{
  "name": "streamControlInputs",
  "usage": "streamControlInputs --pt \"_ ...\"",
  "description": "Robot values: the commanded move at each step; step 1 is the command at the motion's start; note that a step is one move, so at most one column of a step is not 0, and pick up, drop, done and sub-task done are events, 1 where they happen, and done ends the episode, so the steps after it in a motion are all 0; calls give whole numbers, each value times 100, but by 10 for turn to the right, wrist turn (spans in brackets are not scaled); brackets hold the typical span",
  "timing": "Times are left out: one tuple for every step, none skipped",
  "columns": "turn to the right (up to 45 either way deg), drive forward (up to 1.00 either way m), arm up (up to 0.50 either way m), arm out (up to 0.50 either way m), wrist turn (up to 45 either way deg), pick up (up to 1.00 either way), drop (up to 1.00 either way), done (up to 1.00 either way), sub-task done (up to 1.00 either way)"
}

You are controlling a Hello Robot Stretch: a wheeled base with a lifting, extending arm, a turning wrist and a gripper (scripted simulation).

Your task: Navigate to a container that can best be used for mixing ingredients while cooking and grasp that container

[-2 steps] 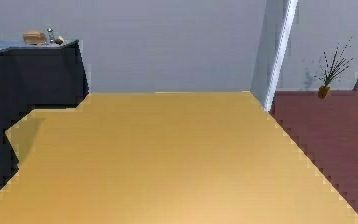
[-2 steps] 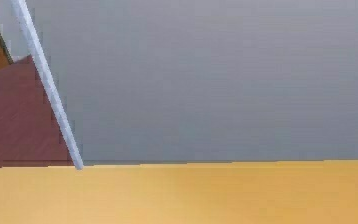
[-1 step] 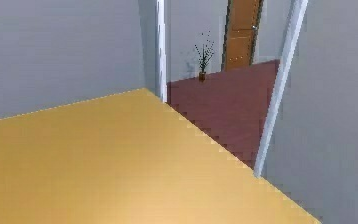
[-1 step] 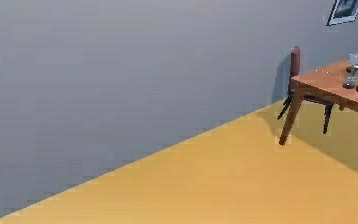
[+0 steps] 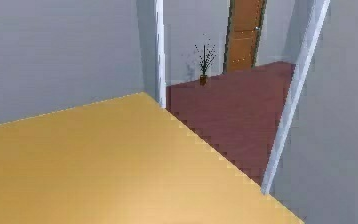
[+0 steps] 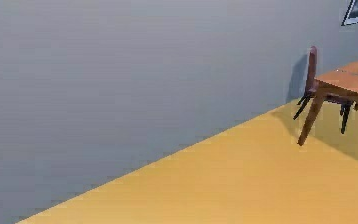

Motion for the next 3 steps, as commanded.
streamControlInputs --pt "0 100 0 0 0 0 0 0 0" --pt "180 0 0 0 0 0 0 0 0" --pt "0 15 0 0 0 0 0 0 0"
